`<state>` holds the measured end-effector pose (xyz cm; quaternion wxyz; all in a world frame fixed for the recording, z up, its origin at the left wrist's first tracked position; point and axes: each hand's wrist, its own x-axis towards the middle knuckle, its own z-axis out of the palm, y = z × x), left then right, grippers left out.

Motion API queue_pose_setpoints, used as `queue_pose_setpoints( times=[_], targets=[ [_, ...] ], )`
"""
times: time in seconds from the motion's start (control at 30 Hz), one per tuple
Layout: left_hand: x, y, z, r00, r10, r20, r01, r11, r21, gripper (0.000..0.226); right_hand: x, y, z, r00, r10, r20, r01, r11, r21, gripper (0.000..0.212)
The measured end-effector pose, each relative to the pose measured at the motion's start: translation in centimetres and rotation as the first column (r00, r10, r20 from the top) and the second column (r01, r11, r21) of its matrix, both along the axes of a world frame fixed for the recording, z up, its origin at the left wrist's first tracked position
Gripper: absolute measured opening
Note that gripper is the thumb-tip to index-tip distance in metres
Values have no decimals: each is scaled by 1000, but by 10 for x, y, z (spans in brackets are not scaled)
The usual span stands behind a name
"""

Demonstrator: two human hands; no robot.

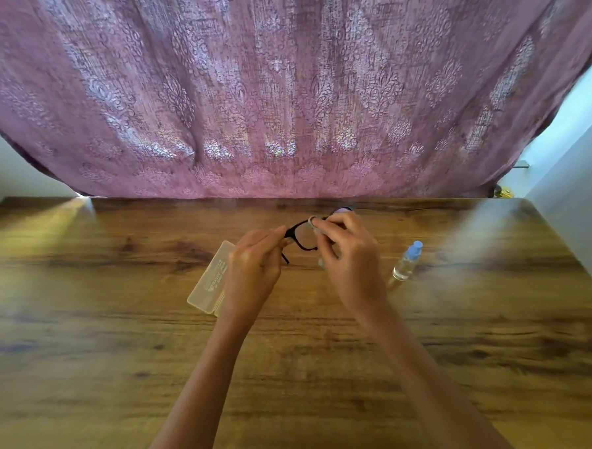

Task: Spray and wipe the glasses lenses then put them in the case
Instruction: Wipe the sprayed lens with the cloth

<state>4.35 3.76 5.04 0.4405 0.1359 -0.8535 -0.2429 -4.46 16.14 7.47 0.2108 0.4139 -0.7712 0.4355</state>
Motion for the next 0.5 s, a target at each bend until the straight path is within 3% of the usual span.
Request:
queue_pose_setpoints(
  times=[0.5],
  targets=[
    [3, 1, 5, 1000, -23, 12, 23, 999, 29, 26, 9, -6, 4, 997, 79, -3, -79, 996, -35, 15]
  ],
)
